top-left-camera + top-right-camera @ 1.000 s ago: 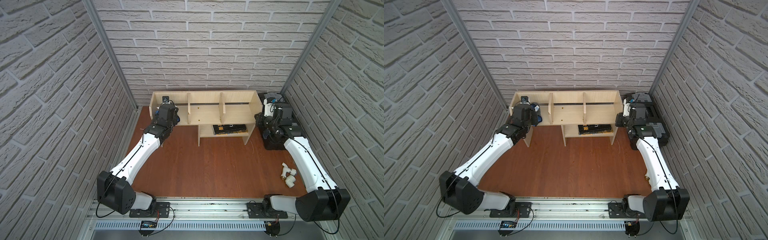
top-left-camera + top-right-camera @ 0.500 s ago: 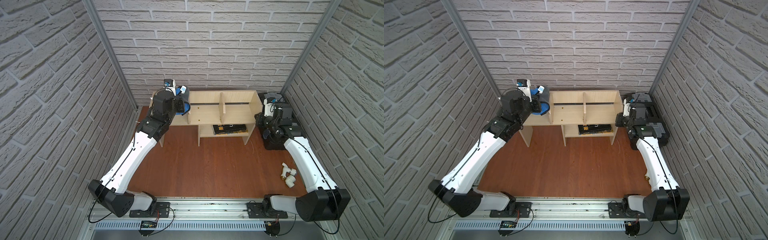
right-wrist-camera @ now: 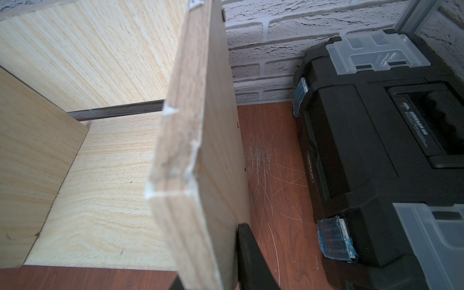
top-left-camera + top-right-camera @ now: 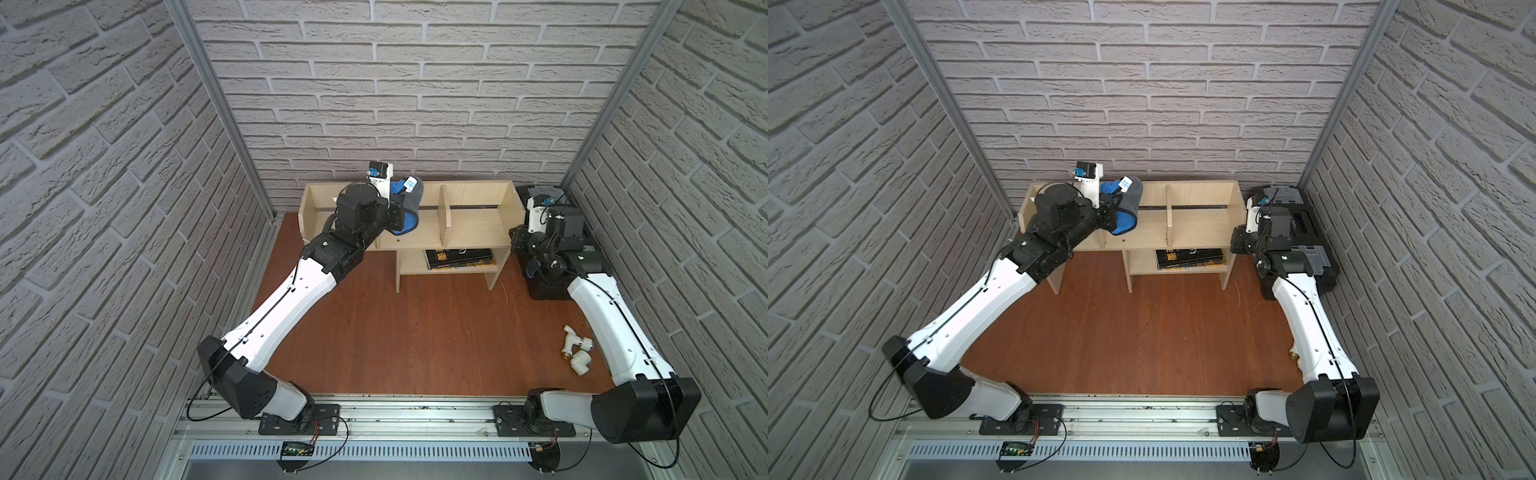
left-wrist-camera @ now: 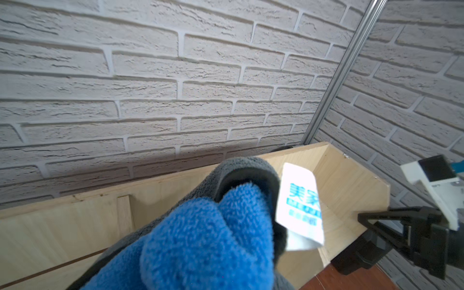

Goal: Wipe the bookshelf clean with a cloth
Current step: Wipe the dust from the shelf.

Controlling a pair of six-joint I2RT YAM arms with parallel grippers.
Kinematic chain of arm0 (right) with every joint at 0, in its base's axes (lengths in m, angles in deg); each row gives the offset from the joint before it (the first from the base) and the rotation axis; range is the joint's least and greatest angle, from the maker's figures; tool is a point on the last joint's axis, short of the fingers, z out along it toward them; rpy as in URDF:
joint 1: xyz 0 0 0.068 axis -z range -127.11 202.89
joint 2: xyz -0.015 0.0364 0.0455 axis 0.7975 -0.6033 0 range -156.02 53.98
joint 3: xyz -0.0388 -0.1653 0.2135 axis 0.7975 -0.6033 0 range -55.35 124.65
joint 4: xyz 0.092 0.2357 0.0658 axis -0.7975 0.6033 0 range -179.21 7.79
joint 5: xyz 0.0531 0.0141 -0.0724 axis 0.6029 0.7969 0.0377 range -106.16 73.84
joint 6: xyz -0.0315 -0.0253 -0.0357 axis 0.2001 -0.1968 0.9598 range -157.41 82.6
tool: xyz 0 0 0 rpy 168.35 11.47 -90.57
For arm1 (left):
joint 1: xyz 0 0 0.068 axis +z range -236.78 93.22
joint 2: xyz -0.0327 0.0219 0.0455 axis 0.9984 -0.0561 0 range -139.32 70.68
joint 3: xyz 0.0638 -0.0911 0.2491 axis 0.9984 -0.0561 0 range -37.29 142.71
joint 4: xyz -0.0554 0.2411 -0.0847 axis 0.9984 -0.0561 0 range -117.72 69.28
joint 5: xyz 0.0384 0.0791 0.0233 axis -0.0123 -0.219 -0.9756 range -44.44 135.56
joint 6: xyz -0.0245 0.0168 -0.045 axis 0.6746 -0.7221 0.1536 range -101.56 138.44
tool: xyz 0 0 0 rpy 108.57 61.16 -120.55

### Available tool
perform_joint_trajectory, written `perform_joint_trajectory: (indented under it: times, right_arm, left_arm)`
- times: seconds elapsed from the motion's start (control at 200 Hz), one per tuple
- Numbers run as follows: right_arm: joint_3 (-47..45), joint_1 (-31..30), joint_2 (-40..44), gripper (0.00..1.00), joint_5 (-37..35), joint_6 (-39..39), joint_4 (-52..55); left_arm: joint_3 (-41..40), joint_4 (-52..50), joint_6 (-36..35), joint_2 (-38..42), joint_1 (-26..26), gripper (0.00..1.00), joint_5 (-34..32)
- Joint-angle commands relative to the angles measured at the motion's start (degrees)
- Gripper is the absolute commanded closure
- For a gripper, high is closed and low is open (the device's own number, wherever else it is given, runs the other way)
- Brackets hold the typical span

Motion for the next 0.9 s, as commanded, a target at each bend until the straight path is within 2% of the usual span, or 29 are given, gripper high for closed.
perform_joint_trajectory:
  times: [0.0,0.345,0.53,0.68,0.745,0.895]
  right_arm:
    - [-1.8,-3.0,0.3,0.9,13.3,-7.4,6.1]
    - [-3.7,-3.1,1.0,0.91,12.6,-6.2,5.9]
    - [-4.6,-3.1,0.8,0.91,12.7,-6.5,5.0]
    - [-4.7,-3.1,0.7,0.91,13.0,-6.8,4.5]
    - [-4.5,-3.0,0.8,0.86,13.0,-6.7,4.6]
    - [-3.6,-3.1,1.8,0.64,12.4,-6.3,5.2]
  left_arm:
    - [-0.2,2.1,0.4,-4.5,-0.2,1.0,0.1]
    - [-6.4,3.7,2.3,-10.3,-0.1,1.0,-5.7]
    - [-3.8,3.1,2.1,-11.1,-1.3,1.0,-0.4]
    - [-0.8,2.3,0.0,-10.5,-4.1,1.0,-0.6]
    - [0.8,1.7,-0.9,-9.9,-5.2,1.0,-2.0]
    - [2.6,1.2,-0.8,-7.3,-5.9,1.0,-2.9]
